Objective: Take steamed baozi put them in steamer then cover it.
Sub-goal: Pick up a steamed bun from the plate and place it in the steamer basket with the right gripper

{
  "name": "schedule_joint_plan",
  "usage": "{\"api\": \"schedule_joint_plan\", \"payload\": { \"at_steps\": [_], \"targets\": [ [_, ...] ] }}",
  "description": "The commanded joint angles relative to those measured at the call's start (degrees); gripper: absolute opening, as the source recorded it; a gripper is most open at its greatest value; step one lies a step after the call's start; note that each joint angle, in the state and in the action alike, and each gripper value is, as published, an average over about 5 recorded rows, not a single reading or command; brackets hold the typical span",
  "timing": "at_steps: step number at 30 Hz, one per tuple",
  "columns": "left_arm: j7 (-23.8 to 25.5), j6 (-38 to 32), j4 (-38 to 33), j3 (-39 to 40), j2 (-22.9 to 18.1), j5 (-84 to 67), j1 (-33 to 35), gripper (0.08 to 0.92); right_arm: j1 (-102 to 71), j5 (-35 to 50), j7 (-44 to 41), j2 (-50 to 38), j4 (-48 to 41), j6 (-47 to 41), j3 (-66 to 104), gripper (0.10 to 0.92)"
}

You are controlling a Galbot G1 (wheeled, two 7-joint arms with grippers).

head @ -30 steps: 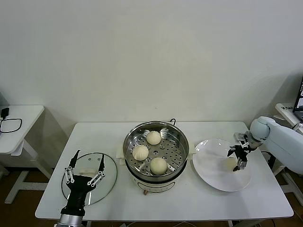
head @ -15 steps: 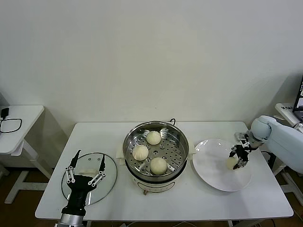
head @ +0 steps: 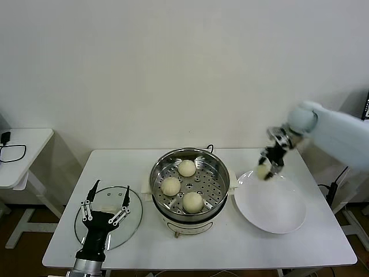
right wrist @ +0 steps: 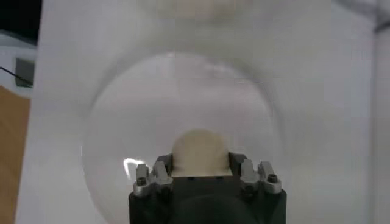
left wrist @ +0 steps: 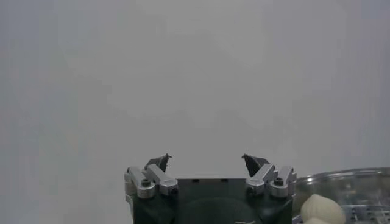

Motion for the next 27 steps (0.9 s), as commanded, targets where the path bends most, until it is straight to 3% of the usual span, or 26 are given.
{"api": "schedule_joint_plan", "payload": {
  "at_steps": [1, 12, 27],
  "targets": [
    [-0.04, 0.32, -0.32, 0.13, 0.26, -0.13, -0.49, 0.823, 20.73, 17.47, -2.75, 12.05, 8.79, -5.8, -13.72, 0.636],
    [-0.13, 0.55, -0.61, -0.27, 0.11, -0.36, -0.64, 0.823, 16.56, 17.84, 0.23, 21.73, 9.22, -7.92, -15.59, 0.636],
    [-0.23, 0.61, -0.4, -0.73, 0.1, -0.69, -0.92, 0.823, 9.04, 13.75, 3.05, 24.72, 4.9, -8.53, -17.08, 0.635]
  ]
}}
